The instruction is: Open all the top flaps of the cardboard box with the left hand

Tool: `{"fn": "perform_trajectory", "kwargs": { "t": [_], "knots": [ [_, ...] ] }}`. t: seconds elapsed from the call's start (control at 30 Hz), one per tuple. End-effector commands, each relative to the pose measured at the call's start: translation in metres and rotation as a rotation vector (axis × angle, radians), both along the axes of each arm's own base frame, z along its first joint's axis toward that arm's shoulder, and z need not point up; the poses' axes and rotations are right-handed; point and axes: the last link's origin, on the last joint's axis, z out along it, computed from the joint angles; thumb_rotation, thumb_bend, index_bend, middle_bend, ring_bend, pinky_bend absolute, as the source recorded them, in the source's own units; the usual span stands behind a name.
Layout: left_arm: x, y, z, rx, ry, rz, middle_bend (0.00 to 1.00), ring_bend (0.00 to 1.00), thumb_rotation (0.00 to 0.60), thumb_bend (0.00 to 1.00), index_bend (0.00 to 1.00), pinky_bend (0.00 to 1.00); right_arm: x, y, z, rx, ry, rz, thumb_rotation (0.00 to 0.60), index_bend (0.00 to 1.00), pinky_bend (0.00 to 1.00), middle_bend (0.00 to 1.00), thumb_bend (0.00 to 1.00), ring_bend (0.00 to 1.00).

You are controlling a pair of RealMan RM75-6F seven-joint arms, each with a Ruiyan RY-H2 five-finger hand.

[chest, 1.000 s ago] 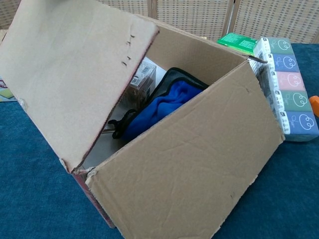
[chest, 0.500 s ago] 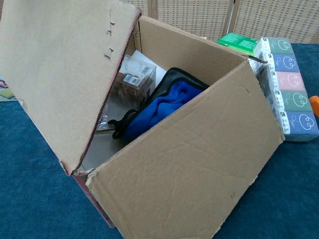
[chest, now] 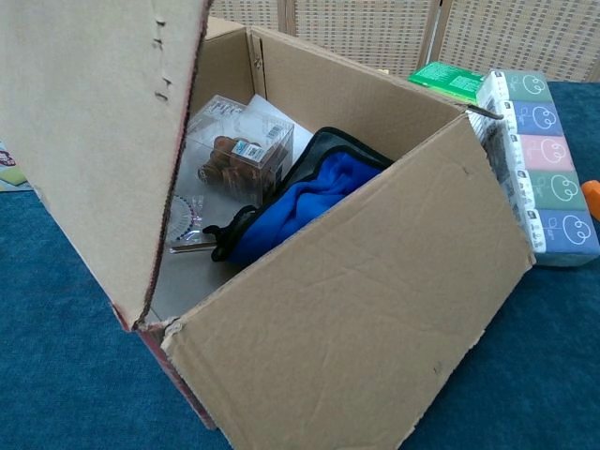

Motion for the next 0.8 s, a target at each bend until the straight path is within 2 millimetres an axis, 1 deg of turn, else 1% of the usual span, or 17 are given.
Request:
{"fn": "perform_trajectory", "kwargs": {
  "t": [0.03,0.23,0.47,0.8],
  "knots": [
    [-0.004,-0.003,0.004,-0.016,-0.002,0.017,0.67,0.43,0.192,0.00,0.58,0.38,0.000,0.000,0.000,0.000,0.001,-0.002,0.600,0.00,0.00,0.00,0.00,0.00],
    [-0.008,-0.005,0.009,-0.044,-0.012,0.039,0.67,0.43,0.198,0.00,0.60,0.37,0.001,0.001,-0.001,0.000,0.006,0.002,0.600,0.00,0.00,0.00,0.00,0.00],
    [-0.007,-0.012,0.013,-0.071,-0.035,0.053,0.67,0.43,0.204,0.00,0.60,0.36,0.001,0.000,-0.001,-0.001,0.007,0.001,0.600,0.00,0.00,0.00,0.00,0.00],
    [-0.010,-0.016,0.031,-0.058,-0.024,0.073,0.67,0.43,0.203,0.00,0.60,0.37,0.001,0.001,0.000,-0.006,0.001,0.003,0.600,0.00,0.00,0.00,0.00,0.00]
  ]
}}
